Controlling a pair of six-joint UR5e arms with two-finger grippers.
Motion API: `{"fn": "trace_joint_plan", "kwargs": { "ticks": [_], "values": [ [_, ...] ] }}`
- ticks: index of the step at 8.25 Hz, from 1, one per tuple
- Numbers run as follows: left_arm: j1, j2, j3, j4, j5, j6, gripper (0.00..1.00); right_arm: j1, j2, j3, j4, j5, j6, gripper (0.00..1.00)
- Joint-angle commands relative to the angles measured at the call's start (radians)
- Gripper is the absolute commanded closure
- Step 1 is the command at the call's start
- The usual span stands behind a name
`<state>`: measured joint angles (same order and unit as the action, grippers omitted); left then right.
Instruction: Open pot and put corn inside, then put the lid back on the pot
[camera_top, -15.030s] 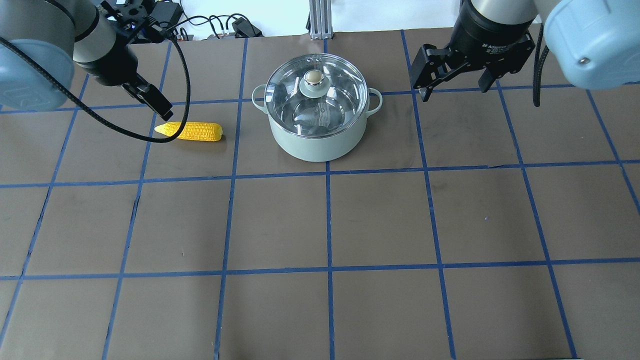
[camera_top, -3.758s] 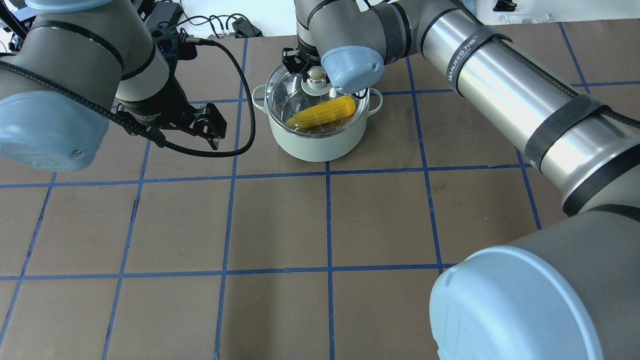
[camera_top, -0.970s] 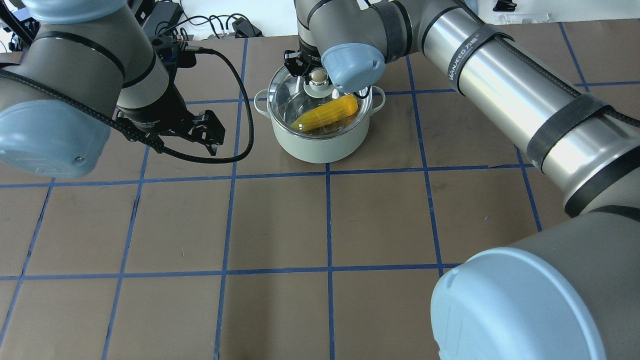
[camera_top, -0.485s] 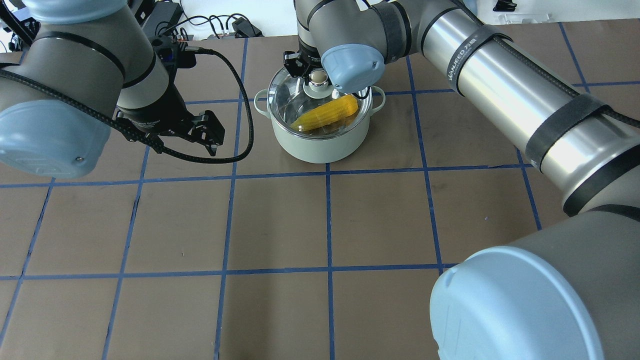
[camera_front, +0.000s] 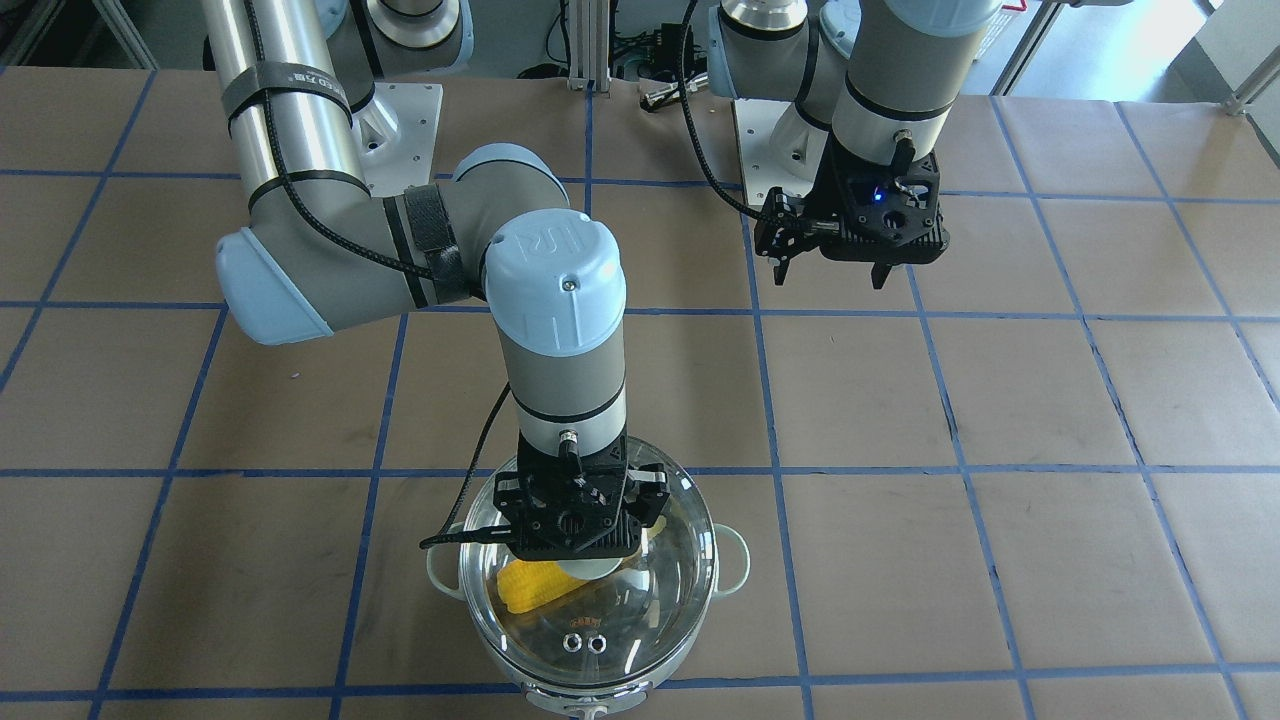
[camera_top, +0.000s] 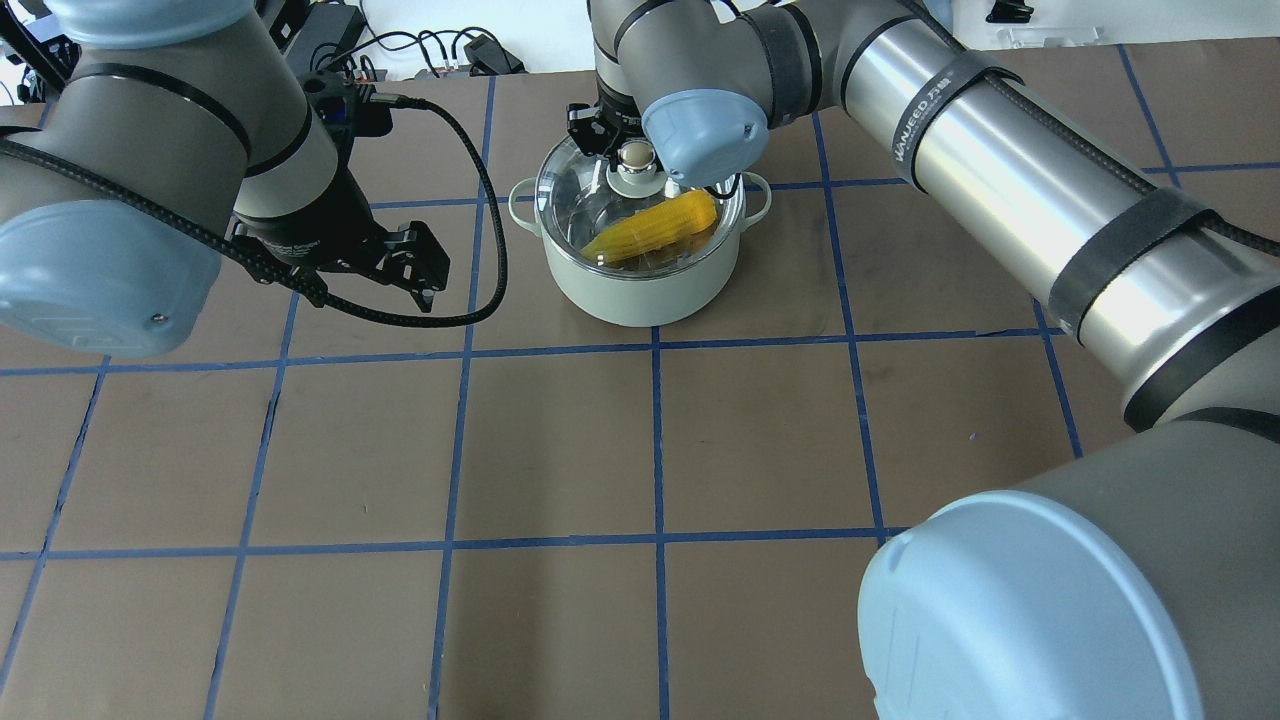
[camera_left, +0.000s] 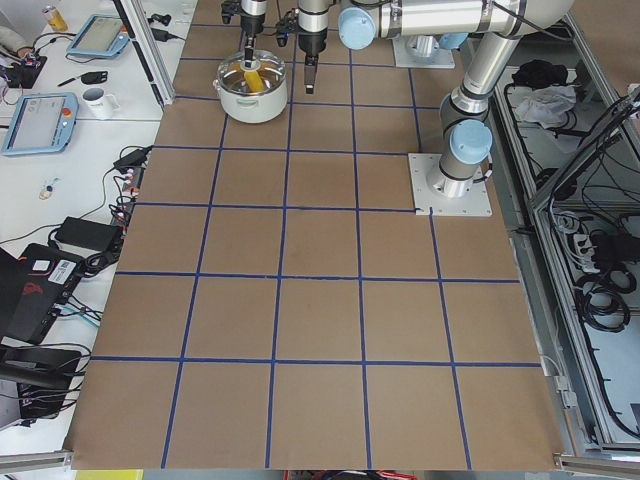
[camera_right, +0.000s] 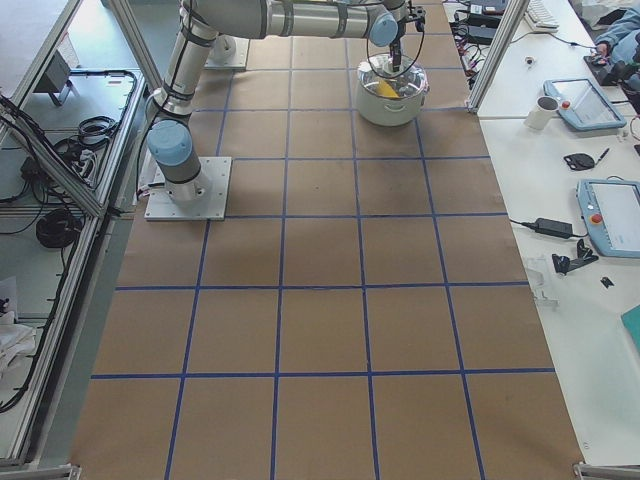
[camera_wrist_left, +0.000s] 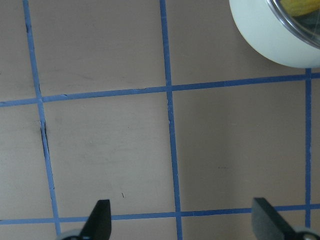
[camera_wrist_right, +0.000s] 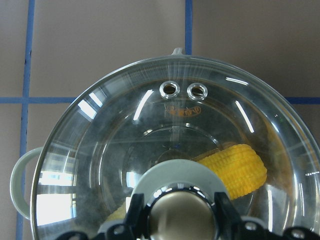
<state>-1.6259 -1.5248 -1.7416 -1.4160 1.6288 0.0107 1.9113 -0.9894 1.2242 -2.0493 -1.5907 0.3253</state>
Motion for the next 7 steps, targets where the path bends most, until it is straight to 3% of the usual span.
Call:
{"fn": "trace_joint_plan", "kwargs": {
  "ticks": [1,7],
  "values": [
    [0.000,0.000,0.001,-0.001,0.000,0.000,0.00,0.000,0.006,0.000,-0.005,0.001,0.001,0.52],
    [0.000,-0.002,-0.001,0.000,-0.003,0.000,0.00,0.000,0.006,0.001,-0.008,0.002,0.009,0.51]
  ]
}}
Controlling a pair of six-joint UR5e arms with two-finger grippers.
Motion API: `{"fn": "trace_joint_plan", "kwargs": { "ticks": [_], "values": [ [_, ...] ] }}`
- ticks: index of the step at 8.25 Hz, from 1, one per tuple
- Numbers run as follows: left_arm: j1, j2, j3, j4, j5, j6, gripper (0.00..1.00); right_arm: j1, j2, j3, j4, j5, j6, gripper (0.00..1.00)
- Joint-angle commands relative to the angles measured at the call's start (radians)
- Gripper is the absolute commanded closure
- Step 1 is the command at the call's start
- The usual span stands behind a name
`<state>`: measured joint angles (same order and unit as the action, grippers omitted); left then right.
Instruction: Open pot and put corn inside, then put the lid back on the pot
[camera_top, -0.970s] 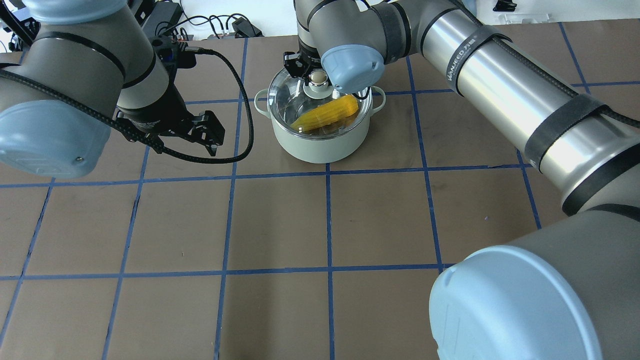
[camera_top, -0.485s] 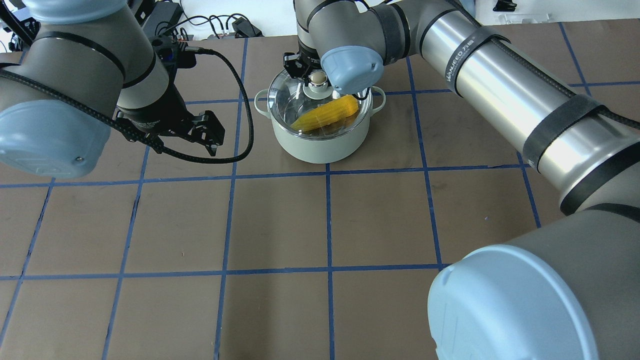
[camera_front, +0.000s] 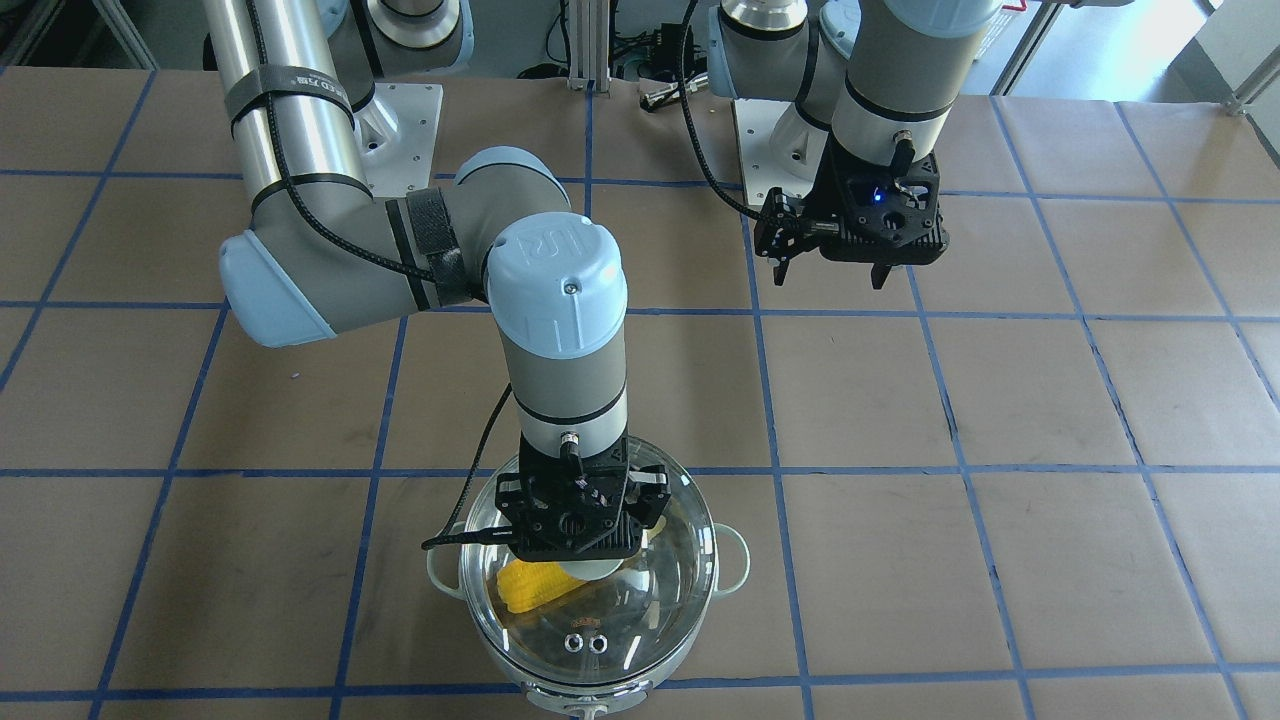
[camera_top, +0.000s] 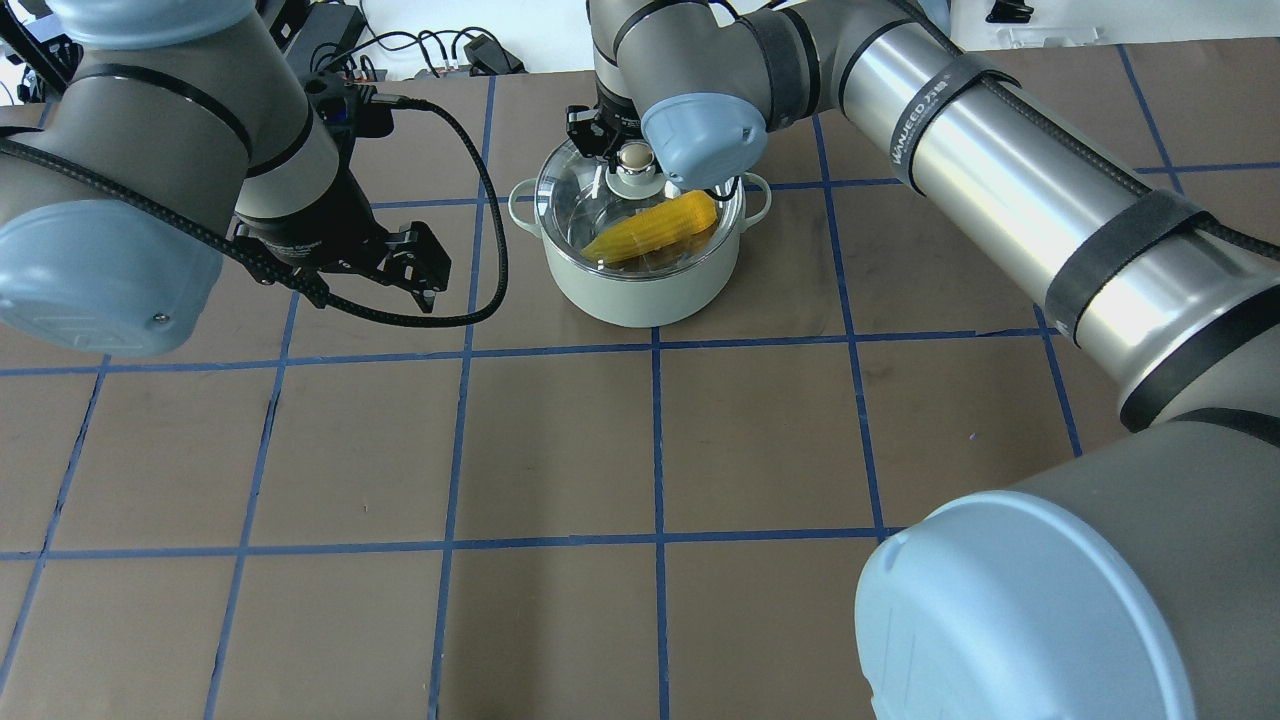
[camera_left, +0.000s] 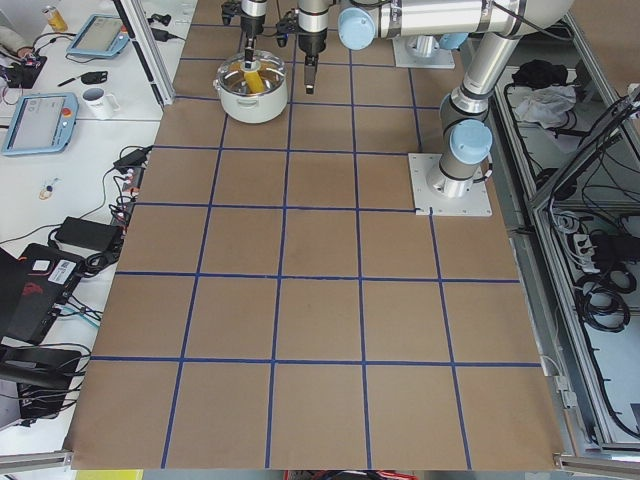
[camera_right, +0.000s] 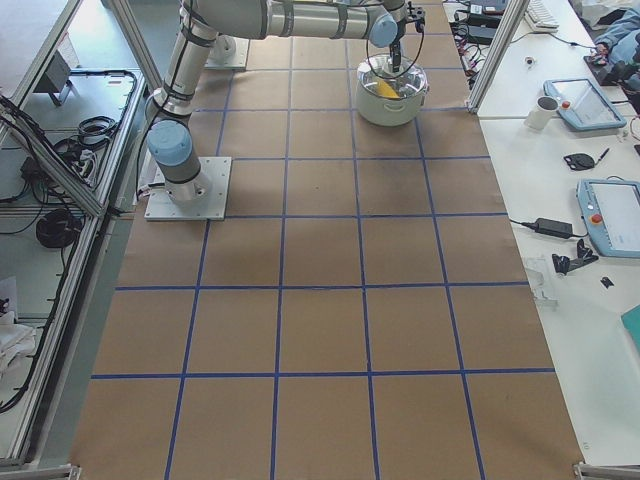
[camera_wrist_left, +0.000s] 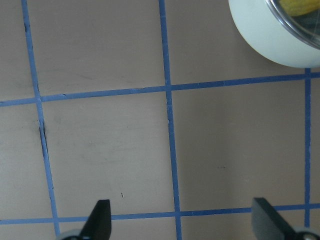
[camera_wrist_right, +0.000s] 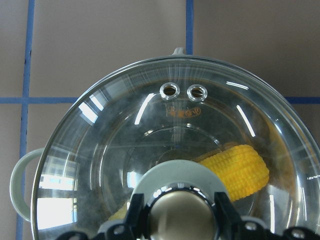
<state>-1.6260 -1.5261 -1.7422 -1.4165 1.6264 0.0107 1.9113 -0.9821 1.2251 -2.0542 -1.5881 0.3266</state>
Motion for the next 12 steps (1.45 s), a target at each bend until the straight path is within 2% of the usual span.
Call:
{"fn": "trace_joint_plan", "kwargs": {
  "ticks": [1,12],
  "values": [
    [0.000,-0.002,0.000,0.001,-0.002,0.000,0.00,0.000,-0.001,0.001,-0.020,-0.001,0.014,0.51],
    [0.000,-0.006,0.001,0.004,-0.002,0.000,0.00,0.000,-0.001,0.002,-0.024,-0.015,0.011,0.52]
  ]
}}
